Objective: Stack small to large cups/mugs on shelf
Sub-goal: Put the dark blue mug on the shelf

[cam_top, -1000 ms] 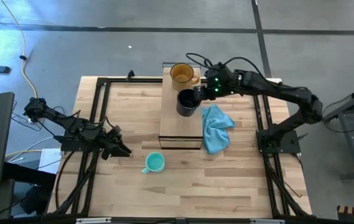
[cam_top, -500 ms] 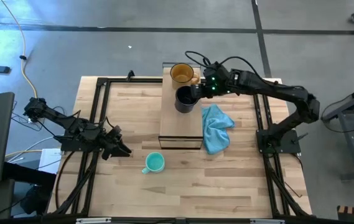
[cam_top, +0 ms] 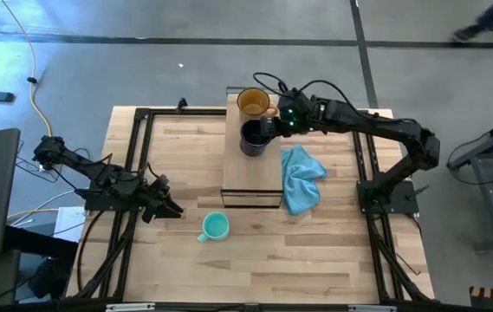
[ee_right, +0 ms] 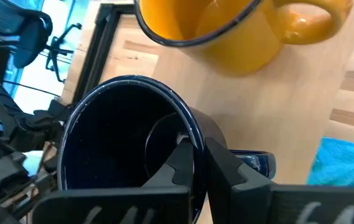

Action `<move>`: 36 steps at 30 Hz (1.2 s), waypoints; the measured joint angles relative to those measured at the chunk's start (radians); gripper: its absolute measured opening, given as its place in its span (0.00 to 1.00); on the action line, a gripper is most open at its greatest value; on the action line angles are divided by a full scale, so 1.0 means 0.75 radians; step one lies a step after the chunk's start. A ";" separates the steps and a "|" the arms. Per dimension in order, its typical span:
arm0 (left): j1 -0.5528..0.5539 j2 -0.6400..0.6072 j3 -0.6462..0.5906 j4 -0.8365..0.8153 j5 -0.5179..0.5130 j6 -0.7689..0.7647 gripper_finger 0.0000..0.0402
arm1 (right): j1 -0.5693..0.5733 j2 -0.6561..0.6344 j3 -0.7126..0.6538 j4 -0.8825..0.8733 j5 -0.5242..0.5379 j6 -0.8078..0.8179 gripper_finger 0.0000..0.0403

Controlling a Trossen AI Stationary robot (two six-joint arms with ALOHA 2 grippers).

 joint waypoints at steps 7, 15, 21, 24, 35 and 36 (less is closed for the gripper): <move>0.000 -0.001 0.000 0.000 -0.017 0.004 0.45 | 0.001 0.025 0.000 0.023 0.017 0.014 0.00; 0.000 -0.001 0.000 0.002 -0.017 0.004 0.45 | 0.003 0.031 0.000 -0.005 0.020 0.010 0.00; 0.000 0.000 0.000 0.001 -0.017 0.004 0.45 | 0.003 0.036 0.000 -0.039 0.026 0.010 0.00; 0.000 0.000 0.000 0.001 -0.017 0.004 0.45 | 0.003 0.044 0.000 -0.035 0.026 0.010 0.00; 0.000 -0.001 0.000 0.002 -0.017 0.004 0.45 | 0.004 0.078 0.000 0.020 -0.006 -0.020 0.00; 0.000 0.000 0.000 0.001 -0.017 0.004 0.45 | 0.004 0.082 0.000 0.023 -0.006 -0.026 0.00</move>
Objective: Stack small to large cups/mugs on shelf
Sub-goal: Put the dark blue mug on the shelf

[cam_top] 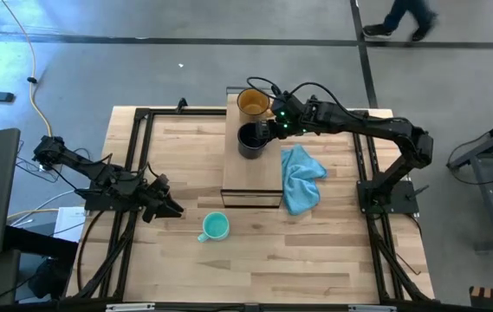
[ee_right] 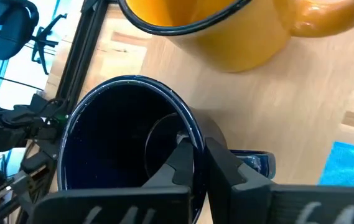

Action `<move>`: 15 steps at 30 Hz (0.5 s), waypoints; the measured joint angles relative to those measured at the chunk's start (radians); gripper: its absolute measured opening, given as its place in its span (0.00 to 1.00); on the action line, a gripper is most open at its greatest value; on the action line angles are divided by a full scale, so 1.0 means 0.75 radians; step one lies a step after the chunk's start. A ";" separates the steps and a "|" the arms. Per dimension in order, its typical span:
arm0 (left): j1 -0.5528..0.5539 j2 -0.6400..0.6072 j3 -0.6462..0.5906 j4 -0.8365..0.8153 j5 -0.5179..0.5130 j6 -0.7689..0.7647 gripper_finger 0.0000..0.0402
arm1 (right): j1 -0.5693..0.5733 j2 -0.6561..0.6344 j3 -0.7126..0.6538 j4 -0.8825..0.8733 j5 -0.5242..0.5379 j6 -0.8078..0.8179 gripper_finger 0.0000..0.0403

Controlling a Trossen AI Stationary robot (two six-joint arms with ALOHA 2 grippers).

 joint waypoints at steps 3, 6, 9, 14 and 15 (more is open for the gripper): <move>0.000 0.000 0.000 0.001 0.000 0.000 0.45 | 0.000 0.003 0.000 0.007 -0.006 -0.004 0.00; 0.000 0.000 0.000 0.001 0.000 0.000 0.45 | 0.000 0.004 0.000 0.007 -0.006 -0.004 0.00; -0.001 0.000 0.000 0.000 0.000 0.000 0.45 | 0.000 0.004 0.000 0.005 -0.010 -0.011 0.00; -0.001 0.000 0.000 0.000 0.007 0.000 0.45 | 0.000 0.004 0.000 0.003 -0.010 -0.013 0.00; 0.000 0.000 0.000 0.000 0.007 0.000 0.45 | 0.000 0.004 0.000 0.003 -0.012 -0.013 0.00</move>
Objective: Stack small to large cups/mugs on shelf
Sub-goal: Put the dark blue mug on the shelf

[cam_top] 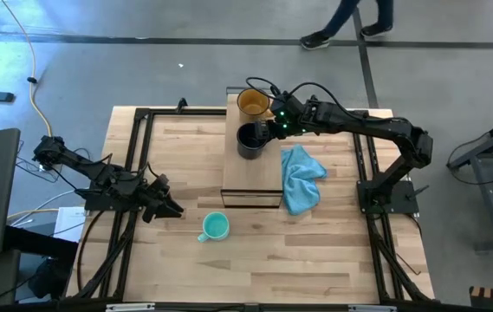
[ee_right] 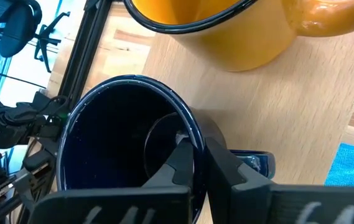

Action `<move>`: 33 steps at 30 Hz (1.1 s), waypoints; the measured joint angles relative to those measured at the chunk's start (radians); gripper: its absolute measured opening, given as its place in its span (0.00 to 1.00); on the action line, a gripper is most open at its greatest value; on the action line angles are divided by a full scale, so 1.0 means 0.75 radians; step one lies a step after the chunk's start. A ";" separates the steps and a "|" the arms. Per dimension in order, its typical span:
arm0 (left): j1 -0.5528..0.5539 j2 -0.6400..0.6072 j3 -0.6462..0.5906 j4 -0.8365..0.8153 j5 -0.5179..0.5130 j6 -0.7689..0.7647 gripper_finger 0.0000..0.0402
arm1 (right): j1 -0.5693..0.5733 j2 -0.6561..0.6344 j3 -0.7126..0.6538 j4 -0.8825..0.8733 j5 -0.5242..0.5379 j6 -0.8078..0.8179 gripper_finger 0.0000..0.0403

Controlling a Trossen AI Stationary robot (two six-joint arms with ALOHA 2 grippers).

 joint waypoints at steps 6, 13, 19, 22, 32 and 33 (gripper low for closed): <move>0.000 0.000 0.000 0.000 0.003 -0.001 0.45 | -0.001 0.000 0.000 -0.003 -0.016 0.001 0.01; 0.000 0.000 0.000 0.000 0.003 0.000 0.45 | -0.004 0.001 0.000 -0.001 -0.033 0.003 0.02; 0.000 0.000 0.000 0.000 0.003 -0.001 0.45 | -0.004 0.002 0.000 0.002 -0.033 0.001 0.05; 0.000 0.000 0.000 0.000 0.003 0.000 0.45 | -0.004 0.002 0.000 0.006 -0.031 0.001 0.09; 0.000 0.000 0.000 0.000 0.003 0.000 0.45 | -0.004 0.002 0.000 0.008 -0.014 0.003 0.13; 0.000 0.000 0.000 0.000 0.003 0.000 0.45 | -0.004 0.002 0.000 0.008 -0.013 0.003 0.13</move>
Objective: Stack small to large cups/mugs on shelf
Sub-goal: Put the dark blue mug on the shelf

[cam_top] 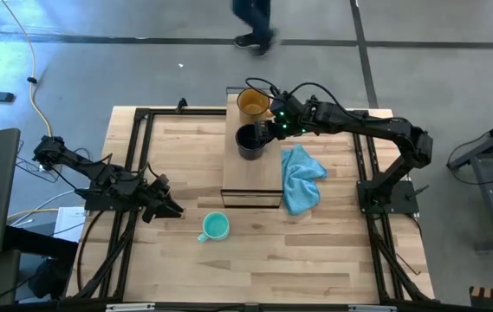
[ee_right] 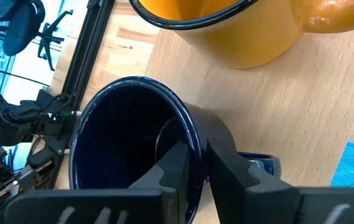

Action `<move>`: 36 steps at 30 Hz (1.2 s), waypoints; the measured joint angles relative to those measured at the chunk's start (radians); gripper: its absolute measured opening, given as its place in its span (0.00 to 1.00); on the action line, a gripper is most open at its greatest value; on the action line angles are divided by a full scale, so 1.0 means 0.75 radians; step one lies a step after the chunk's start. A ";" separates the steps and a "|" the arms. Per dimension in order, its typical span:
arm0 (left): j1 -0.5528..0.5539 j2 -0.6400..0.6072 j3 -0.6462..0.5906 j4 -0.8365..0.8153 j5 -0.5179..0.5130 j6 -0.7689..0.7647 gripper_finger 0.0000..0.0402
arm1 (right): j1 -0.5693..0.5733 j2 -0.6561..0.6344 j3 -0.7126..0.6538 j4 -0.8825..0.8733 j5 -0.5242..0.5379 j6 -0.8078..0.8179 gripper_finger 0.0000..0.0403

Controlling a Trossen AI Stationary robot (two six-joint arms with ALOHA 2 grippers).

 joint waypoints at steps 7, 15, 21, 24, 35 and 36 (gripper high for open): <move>0.000 0.000 0.000 0.000 0.000 0.000 0.45 | 0.000 0.000 0.000 -0.001 0.014 -0.001 0.13; 0.000 0.000 0.000 0.000 0.000 0.000 0.45 | 0.000 -0.003 0.000 -0.003 0.013 -0.003 0.13; 0.000 0.000 0.000 0.000 0.000 0.000 0.45 | -0.001 -0.004 0.000 -0.003 -0.007 -0.004 0.13; 0.001 0.000 0.000 0.000 0.000 0.000 0.45 | -0.001 -0.004 0.000 -0.003 -0.011 -0.002 0.13; 0.000 0.000 0.000 0.000 0.000 0.000 0.45 | 0.000 -0.005 0.000 -0.003 -0.014 0.026 0.13; 0.000 0.000 0.000 0.000 0.000 0.000 0.45 | 0.000 -0.005 0.000 -0.003 -0.014 0.026 0.13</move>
